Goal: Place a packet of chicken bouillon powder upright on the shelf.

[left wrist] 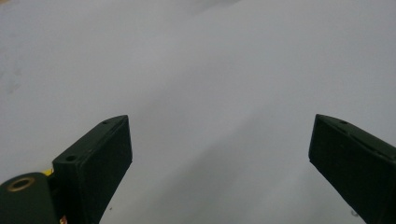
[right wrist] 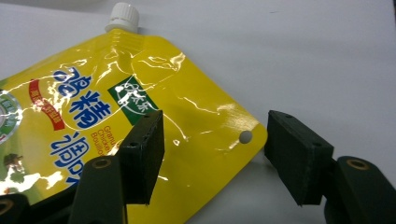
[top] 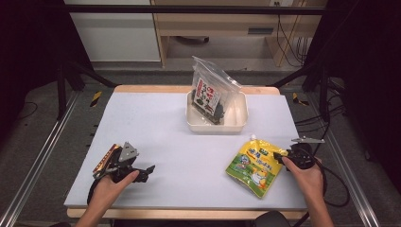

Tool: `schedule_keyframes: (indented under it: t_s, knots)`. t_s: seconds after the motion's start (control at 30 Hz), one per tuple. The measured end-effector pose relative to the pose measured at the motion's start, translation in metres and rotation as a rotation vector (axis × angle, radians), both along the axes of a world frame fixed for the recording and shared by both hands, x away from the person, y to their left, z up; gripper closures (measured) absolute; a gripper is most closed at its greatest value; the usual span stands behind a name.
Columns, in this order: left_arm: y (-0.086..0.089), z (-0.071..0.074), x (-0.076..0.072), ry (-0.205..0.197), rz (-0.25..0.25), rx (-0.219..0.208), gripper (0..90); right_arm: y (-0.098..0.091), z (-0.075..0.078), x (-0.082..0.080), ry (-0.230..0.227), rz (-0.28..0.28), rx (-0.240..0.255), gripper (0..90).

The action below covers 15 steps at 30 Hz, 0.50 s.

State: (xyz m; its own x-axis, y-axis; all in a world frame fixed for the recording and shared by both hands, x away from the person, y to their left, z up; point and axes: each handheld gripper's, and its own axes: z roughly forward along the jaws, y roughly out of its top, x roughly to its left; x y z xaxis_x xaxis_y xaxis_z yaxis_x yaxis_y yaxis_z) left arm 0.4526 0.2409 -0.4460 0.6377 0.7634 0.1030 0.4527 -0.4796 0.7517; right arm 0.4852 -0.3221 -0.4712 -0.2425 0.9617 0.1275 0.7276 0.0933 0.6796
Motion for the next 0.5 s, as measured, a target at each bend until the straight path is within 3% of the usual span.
schedule_keyframes:
  t_s: [0.5]
  knots:
    - [0.000, 0.000, 0.000, -0.003, 0.004, -0.002, 5.9, 0.012, 0.016, -0.008, -0.060, 0.017, 0.013, 45.8]
